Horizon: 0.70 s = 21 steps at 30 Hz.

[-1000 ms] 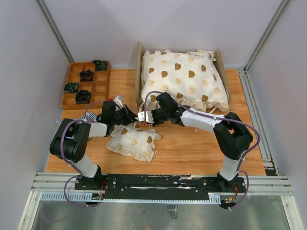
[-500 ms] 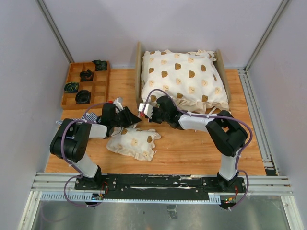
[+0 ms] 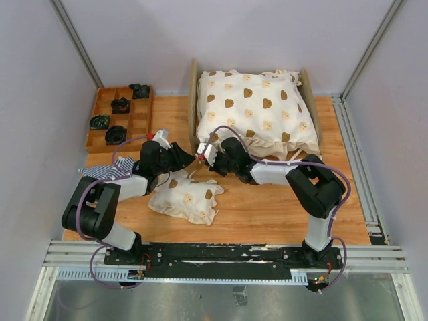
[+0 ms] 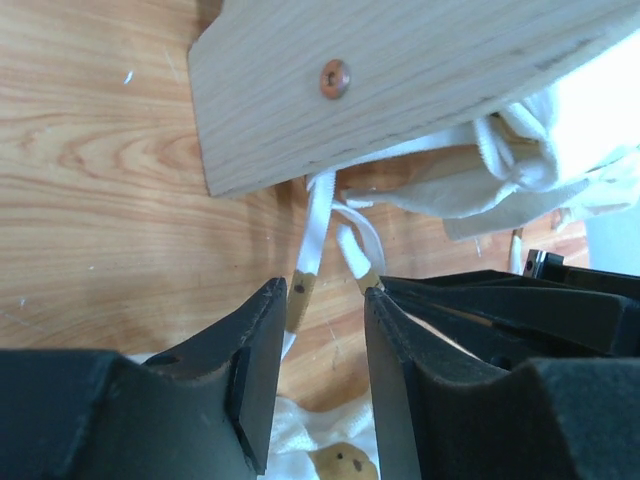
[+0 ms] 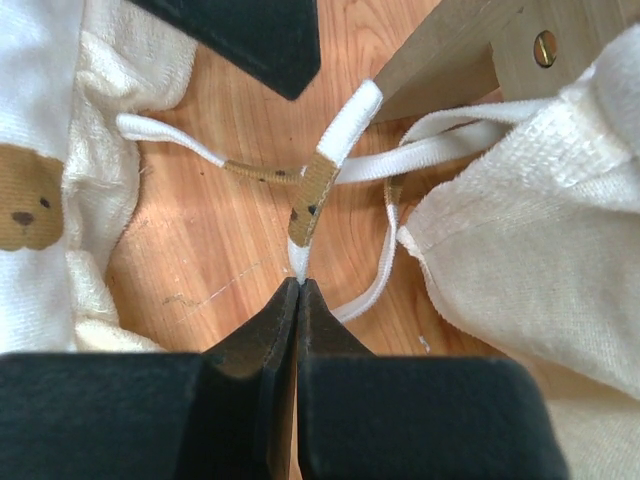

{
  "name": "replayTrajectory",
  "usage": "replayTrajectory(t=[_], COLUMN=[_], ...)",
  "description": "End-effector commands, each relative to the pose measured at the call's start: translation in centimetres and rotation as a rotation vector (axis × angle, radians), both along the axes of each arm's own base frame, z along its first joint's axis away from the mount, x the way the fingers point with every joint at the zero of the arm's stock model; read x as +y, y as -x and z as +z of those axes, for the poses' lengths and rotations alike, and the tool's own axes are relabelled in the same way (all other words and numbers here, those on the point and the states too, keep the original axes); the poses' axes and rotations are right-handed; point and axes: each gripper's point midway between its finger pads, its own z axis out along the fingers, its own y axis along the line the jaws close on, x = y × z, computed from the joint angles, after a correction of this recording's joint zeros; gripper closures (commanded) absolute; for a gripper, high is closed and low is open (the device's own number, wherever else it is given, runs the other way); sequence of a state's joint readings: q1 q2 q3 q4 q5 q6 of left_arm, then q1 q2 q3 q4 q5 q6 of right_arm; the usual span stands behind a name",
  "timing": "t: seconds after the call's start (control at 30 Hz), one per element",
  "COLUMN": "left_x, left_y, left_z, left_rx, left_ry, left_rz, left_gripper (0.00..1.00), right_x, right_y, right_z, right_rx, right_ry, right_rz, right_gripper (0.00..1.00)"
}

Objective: Set up the pet bed

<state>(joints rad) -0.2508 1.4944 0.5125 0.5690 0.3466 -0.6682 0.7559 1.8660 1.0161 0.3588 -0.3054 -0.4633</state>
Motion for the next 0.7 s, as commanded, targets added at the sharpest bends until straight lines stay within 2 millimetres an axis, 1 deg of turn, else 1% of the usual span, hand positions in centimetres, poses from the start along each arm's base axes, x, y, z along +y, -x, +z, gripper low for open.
replayTrajectory(t=[0.0, 0.1, 0.23, 0.33, 0.47, 0.67], left_x=[-0.5, -0.8, -1.6, -1.9, -2.2, -3.1], left_y=[-1.6, -2.3, -2.8, -3.1, -3.7, -4.0], left_z=[2.1, 2.4, 3.1, 3.2, 3.0, 3.4], left_rx=[-0.161, -0.224, -0.287, -0.306, -0.333, -0.386], left_ry=[-0.146, -0.223, -0.218, -0.230, -0.254, -0.267], left_rz=[0.017, 0.018, -0.001, -0.013, -0.026, -0.060], left_gripper=[0.60, 0.63, 0.66, 0.66, 0.68, 0.69], right_x=[-0.2, 0.1, 0.2, 0.1, -0.1, 0.1], right_y=[-0.2, 0.3, 0.4, 0.5, 0.4, 0.4], right_z=[0.4, 0.7, 0.8, 0.6, 0.5, 0.6], right_rx=[0.032, 0.046, 0.073, 0.096, 0.084, 0.095], right_ry=[-0.068, -0.119, -0.160, -0.174, -0.193, -0.192], right_rz=[-0.057, -0.058, -0.089, -0.115, -0.128, -0.129], right_gripper=[1.00, 1.00, 1.00, 1.00, 1.00, 1.00])
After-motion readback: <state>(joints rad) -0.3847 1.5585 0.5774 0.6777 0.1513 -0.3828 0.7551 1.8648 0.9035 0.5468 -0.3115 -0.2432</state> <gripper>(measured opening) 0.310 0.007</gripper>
